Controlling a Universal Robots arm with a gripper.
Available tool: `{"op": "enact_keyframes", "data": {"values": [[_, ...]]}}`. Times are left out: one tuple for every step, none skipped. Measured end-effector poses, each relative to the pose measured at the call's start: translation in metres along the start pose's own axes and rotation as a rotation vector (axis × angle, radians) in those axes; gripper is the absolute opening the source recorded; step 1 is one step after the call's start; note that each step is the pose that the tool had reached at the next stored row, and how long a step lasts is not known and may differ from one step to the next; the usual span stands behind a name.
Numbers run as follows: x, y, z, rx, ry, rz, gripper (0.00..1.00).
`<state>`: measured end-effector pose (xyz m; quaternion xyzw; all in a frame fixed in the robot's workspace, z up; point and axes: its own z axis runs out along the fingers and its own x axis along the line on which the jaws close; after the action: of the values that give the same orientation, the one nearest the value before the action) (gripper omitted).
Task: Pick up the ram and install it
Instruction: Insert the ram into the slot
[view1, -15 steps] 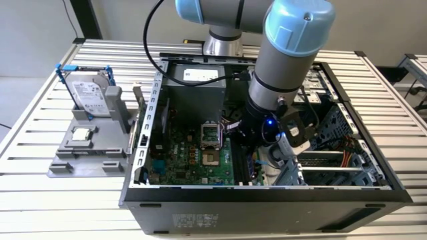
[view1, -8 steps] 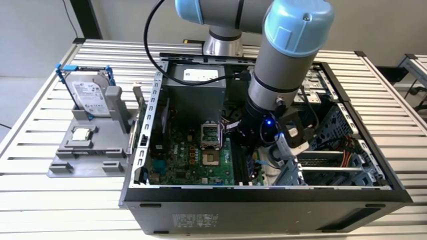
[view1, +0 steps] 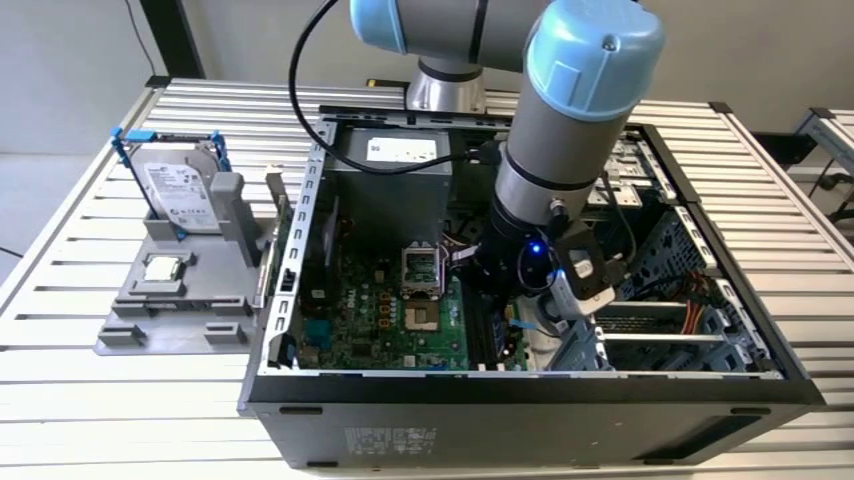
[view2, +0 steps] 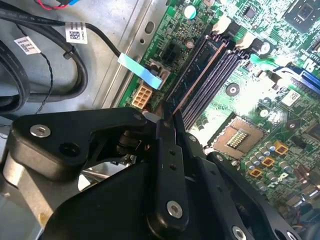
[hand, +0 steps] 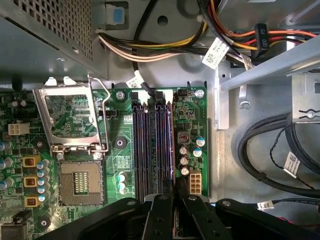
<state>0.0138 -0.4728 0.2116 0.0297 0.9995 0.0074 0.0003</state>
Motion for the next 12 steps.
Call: {"op": "enact_keyframes", "data": {"values": [[0.0000,0.0000,0.0001,-0.0001,0.0000,0.000,0.00],[0.0000,0.0000,0.0002,0.0000,0.0000,0.000,0.00],[-0.0001,0.0005,0.0009,-0.0027,-0.0004,0.000,0.00],[-0.0001,0.0004,0.0010,-0.0017,-0.0003,0.000,1.00],[-0.0001,0.0003,0.0009,-0.0010,-0.0002,0.000,1.00],[0.0000,0.0000,-0.0001,0.0002,0.0000,0.000,1.00],[0.0000,0.0001,-0.0020,-0.0001,0.0000,0.000,1.00],[0.0000,0.0001,-0.0052,0.0000,0.0000,0.000,1.00],[0.0000,0.0002,-0.0090,-0.0003,-0.0001,0.000,1.00],[0.0000,0.0002,-0.0135,0.0000,0.0000,0.000,1.00],[0.0000,0.0003,-0.0173,-0.0003,0.0000,0.000,1.00],[0.0000,0.0003,-0.0211,0.0000,0.0000,0.000,1.00]]}}
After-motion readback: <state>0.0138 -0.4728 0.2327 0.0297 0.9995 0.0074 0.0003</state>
